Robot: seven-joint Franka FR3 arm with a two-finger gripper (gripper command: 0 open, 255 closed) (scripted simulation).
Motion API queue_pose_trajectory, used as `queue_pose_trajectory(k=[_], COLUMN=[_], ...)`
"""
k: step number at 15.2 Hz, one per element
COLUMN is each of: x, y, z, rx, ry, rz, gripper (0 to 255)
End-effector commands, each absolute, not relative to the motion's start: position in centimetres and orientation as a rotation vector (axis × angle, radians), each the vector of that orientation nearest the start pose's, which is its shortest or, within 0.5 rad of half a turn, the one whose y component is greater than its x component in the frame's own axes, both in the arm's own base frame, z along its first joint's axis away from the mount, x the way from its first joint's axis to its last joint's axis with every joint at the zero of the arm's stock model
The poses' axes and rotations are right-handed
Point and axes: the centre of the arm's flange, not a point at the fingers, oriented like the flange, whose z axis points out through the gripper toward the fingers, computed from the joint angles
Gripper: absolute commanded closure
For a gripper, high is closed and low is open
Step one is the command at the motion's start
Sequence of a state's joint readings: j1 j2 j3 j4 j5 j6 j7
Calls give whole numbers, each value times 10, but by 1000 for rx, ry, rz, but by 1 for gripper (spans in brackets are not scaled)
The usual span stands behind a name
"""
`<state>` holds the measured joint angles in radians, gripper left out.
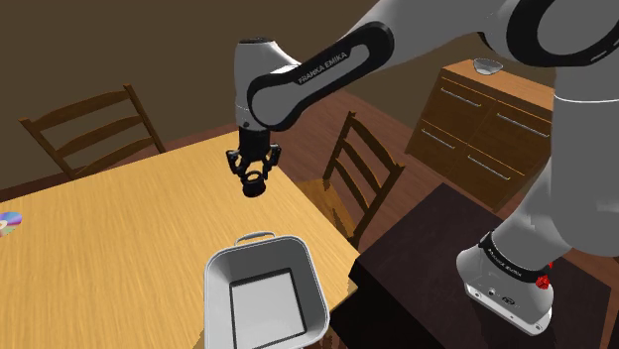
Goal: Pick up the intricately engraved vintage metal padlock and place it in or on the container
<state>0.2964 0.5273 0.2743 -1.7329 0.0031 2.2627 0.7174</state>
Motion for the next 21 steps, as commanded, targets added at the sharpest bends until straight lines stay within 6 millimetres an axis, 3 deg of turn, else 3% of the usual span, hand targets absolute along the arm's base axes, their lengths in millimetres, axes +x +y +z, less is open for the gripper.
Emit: queue_pose_trajectory(k=[1, 6, 21], x=[571, 571, 397], y=[345, 345, 437], z=[300, 324, 345], rx=[-3003, -3003, -3003], ry=[279, 279, 279], rz=[101, 101, 101], gripper=[255, 255, 255])
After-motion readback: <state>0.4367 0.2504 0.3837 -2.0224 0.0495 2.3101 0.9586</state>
